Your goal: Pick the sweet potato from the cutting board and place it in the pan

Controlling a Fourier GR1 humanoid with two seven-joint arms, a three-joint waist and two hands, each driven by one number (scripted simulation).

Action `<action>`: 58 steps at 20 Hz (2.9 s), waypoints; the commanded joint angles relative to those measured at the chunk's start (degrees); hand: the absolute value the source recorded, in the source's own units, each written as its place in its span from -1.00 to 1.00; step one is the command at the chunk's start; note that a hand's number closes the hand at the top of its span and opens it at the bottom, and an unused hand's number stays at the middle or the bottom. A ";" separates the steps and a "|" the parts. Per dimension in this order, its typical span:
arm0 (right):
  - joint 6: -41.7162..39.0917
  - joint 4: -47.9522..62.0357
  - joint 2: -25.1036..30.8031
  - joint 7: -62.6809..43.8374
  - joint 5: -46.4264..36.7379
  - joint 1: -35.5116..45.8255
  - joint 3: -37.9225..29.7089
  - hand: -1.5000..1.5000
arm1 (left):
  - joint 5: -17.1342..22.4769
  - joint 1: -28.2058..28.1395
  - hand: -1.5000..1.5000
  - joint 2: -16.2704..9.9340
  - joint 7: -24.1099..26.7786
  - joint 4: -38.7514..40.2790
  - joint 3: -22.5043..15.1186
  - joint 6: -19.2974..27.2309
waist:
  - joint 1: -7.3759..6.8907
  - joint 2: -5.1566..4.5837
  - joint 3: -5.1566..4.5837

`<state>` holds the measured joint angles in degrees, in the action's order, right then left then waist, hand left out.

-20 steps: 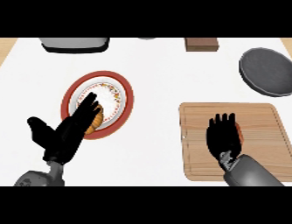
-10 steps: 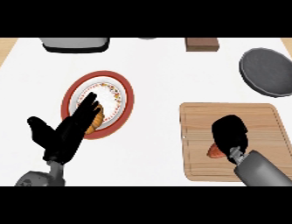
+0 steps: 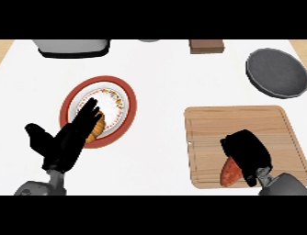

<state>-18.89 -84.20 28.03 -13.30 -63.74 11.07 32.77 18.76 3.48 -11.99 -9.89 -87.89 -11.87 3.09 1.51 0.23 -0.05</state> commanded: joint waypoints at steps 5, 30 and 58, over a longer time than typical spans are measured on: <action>19.91 -11.74 4.59 9.04 7.28 -10.29 -11.89 1.00 | -1.22 -1.02 0.00 0.50 0.31 -1.02 -0.49 0.44 | 0.62 0.15 0.12; 27.13 16.08 -1.00 34.52 35.09 4.09 -39.63 1.00 | -1.59 1.37 0.00 1.54 -0.92 -0.15 1.79 -3.25 | -2.39 -0.49 0.11; 44.15 74.64 7.83 43.88 28.96 34.04 -50.41 -1.00 | -3.42 4.83 0.00 4.26 -1.89 0.05 -1.02 -4.91 | -8.08 -3.26 0.42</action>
<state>26.01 -14.14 34.96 33.85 -30.95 44.42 -20.64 15.69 7.69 -7.87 -12.41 -88.78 -12.50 -1.17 -5.92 -2.62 0.37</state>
